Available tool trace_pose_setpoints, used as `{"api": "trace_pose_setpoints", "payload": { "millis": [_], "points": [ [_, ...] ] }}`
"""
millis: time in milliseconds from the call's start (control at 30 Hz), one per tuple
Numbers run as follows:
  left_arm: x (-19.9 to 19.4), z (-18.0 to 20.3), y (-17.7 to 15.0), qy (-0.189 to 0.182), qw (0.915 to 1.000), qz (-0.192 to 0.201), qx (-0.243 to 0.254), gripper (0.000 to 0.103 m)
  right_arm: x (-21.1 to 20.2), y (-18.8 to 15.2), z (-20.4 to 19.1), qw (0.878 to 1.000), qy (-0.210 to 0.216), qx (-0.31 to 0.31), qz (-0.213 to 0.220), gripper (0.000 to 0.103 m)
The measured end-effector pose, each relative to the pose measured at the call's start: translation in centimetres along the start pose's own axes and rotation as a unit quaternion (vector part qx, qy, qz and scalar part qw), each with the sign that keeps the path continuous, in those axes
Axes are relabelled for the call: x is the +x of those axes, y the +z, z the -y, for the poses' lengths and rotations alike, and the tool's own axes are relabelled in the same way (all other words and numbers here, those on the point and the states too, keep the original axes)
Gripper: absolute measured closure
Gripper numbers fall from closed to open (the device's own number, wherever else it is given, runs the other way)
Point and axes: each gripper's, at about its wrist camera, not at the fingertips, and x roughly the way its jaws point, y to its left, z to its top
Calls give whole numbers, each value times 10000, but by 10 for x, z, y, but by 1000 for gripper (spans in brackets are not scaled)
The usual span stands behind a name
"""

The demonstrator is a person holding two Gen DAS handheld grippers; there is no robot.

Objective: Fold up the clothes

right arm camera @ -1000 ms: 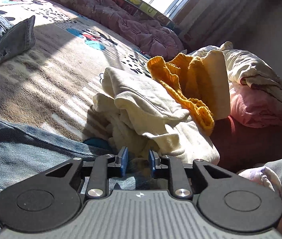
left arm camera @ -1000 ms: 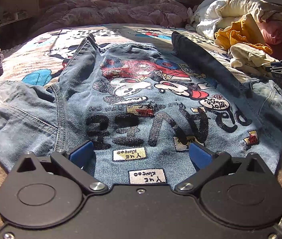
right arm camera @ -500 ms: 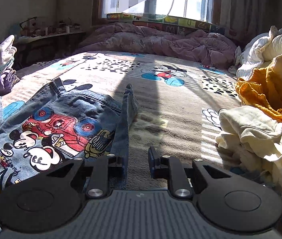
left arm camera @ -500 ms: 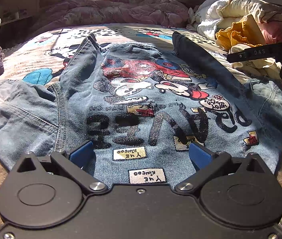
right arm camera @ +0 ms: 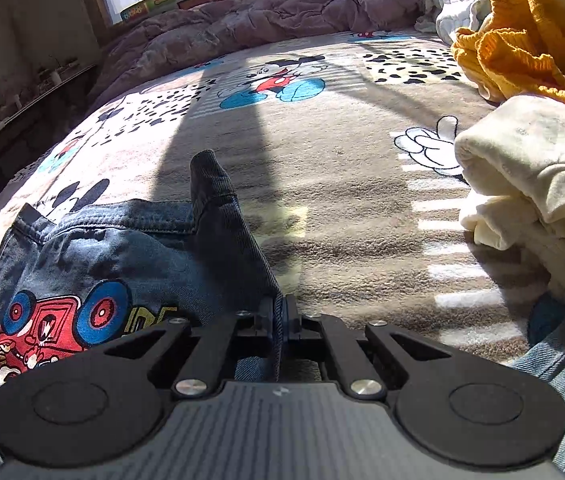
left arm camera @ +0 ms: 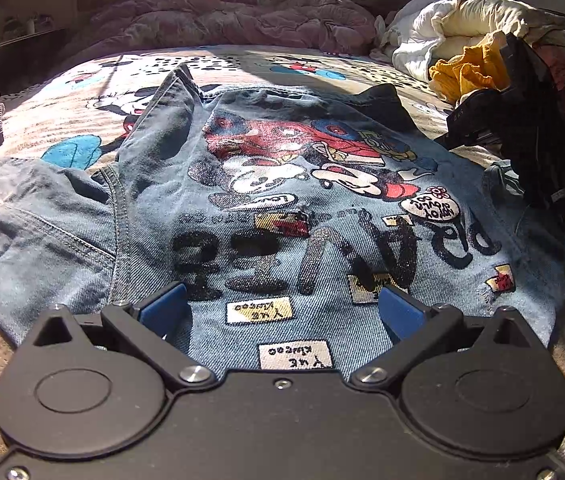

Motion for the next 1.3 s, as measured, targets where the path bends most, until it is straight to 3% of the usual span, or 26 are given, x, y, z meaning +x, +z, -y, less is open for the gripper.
{"api": "trace_pose_setpoints", "payload": {
  "millis": [33,100,200,367,500,567,633,733,933,967,1000,1033,1100,1233,1300],
  "points": [
    [0,-1,0,-12,10000,-3,-12,0,1,-4,6,9996,-277,-6,0,102],
    [0,-1,1,-20,10000,-11,-25,0,-6,-7,21,9990,-297,282,151,101],
    [0,-1,1,-11,10000,-17,-24,0,-27,-6,20,9969,-473,201,602,92],
    [0,0,-1,15,10000,1,8,1,-35,13,-24,9929,129,-808,862,92],
    [0,0,-2,13,10000,32,40,1,-15,35,-57,9859,629,-1291,857,92],
    [1,0,-2,3,10000,44,50,1,4,45,-67,9829,629,-1540,787,95],
    [1,-1,-2,-7,10000,42,54,0,30,53,-60,9877,387,-1413,543,95],
    [2,-2,-1,-25,10000,24,45,0,73,52,-22,9973,534,-505,30,103],
    [-2,-3,-1,-91,9998,-59,135,0,68,61,-8,9967,775,232,-116,103],
    [-4,-4,-1,-118,9998,-86,132,0,58,61,-14,9976,687,117,11,101],
    [-6,-5,0,-144,9998,-106,114,1,49,60,-19,9981,609,-5,123,89],
    [-9,-7,1,-165,9998,-107,56,1,41,59,-24,9981,575,-154,175,87],
    [-14,-12,5,-183,9998,-80,-28,2,26,56,-32,9971,635,-296,289,87],
    [-20,-24,31,101,9990,369,238,6,1,45,-43,9937,920,-383,520,87],
    [-24,-31,45,244,9972,594,371,13,-2,42,-45,9924,1023,-421,546,87]
  ]
}}
